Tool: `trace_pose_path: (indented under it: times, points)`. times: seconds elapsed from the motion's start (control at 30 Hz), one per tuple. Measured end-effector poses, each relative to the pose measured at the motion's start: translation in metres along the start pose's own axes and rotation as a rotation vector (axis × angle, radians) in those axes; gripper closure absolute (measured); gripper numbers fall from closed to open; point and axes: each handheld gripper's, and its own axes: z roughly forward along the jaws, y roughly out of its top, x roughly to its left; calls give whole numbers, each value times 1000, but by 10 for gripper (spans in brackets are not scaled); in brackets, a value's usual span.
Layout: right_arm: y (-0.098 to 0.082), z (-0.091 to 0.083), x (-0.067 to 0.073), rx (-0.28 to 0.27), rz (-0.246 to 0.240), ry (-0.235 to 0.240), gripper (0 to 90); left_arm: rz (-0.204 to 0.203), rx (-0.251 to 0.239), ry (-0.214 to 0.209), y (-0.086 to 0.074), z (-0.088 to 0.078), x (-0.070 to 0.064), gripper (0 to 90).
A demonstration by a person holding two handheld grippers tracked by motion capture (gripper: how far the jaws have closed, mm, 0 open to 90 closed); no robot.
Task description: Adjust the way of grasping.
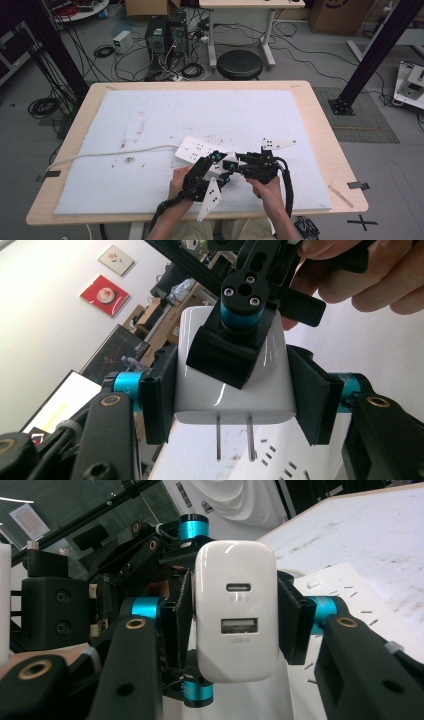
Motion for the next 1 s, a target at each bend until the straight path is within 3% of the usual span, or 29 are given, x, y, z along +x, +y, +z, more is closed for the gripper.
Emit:
trace_pose_path:
  times: [0.27, 1.0]
  points:
    - [0, 0, 0, 3, 1, 5, 627, -3, 5, -2, -1, 0, 0, 423]
    - [0, 1, 0, 13, -1, -18, 632, -14, 20, -12, -1, 1, 1, 423]
